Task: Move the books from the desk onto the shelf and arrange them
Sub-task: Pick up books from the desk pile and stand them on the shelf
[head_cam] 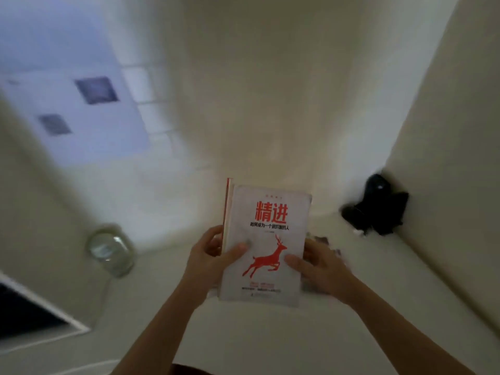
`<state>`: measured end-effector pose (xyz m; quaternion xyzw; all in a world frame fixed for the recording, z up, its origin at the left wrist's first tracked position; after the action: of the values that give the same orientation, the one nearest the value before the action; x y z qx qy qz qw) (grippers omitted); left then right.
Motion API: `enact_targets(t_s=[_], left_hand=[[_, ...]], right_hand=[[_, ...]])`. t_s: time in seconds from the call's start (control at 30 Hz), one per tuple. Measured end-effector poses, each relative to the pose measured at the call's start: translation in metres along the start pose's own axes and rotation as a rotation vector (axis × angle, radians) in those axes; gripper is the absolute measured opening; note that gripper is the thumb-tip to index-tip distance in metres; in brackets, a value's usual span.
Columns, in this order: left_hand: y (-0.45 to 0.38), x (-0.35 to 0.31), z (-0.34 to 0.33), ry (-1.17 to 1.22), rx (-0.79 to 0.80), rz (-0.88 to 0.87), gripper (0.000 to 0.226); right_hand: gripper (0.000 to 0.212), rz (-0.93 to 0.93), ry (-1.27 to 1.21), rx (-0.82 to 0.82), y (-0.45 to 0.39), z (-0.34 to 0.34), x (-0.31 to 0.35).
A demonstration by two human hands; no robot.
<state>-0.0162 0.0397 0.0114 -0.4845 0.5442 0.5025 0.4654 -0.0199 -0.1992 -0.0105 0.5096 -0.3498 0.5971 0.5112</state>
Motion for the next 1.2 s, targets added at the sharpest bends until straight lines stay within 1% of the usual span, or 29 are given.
enact_targets(t_s=[0.07,0.13,0.23,0.33,0.4,0.47,0.53,0.6,0.67,0.77,0.83,0.9,0.97,1.03,1.1,1.2], left_hand=[[0.024,-0.043,0.031,-0.021,-0.102,-0.069,0.064],[0.054,-0.083,0.066,-0.078,-0.233,-0.153,0.064],[0.108,-0.135,0.119,-0.171,-0.422,-0.291,0.063],[0.167,-0.18,0.164,-0.238,-0.57,-0.413,0.063],[0.203,-0.205,0.186,-0.25,-0.633,-0.488,0.059],[0.231,-0.228,0.204,-0.23,-0.666,-0.543,0.061],[0.255,-0.254,0.218,-0.221,-0.688,-0.605,0.069],[0.268,-0.286,0.225,-0.242,-0.691,-0.673,0.079],[0.271,-0.32,0.228,-0.277,-0.679,-0.741,0.085],[0.262,-0.373,0.228,-0.316,-0.644,-0.853,0.087],[0.249,-0.407,0.227,-0.328,-0.606,-0.91,0.08],[0.229,-0.439,0.222,-0.355,-0.604,-0.952,0.068],[0.202,-0.466,0.216,-0.366,-0.649,-0.988,0.06],[0.168,-0.485,0.214,-0.364,-0.714,-1.001,0.057],[0.134,-0.494,0.216,-0.391,-0.79,-1.001,0.057],[0.091,-0.494,0.224,-0.5,-0.908,-0.949,0.06]], right_hand=[[0.06,0.069,-0.027,0.091,-0.012,-0.024,0.049],[0.053,0.15,-0.02,0.199,-0.022,-0.051,0.097],[0.045,0.298,0.061,0.378,-0.027,-0.101,0.168],[0.054,0.449,0.099,0.501,-0.015,-0.157,0.237],[0.06,0.553,0.108,0.545,-0.004,-0.188,0.273],[0.055,0.598,0.097,0.573,0.005,-0.211,0.301],[0.05,0.645,0.107,0.605,0.014,-0.229,0.334],[0.048,0.723,0.124,0.604,0.022,-0.234,0.37],[0.043,0.801,0.127,0.588,0.027,-0.227,0.407],[0.033,0.872,0.136,0.54,0.029,-0.206,0.46],[0.031,0.899,0.112,0.523,0.025,-0.188,0.497],[0.034,0.898,0.057,0.497,0.01,-0.169,0.533],[0.038,0.87,-0.014,0.489,-0.015,-0.153,0.565],[0.041,0.816,-0.069,0.513,-0.043,-0.145,0.589],[0.044,0.749,-0.079,0.543,-0.074,-0.145,0.603],[0.039,0.642,-0.085,0.581,-0.115,-0.155,0.608]])
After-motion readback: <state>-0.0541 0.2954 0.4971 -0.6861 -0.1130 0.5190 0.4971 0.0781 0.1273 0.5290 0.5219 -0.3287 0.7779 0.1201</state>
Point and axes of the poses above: each hand's wrist, its own y-axis away from the middle knuckle, its own z-axis out of the back of the hand, x = y × z, the point moved 2 cm from there along -y, towards the middle knuckle, and after that the axes turned 4 degrees about y, right-handed, at the moved point
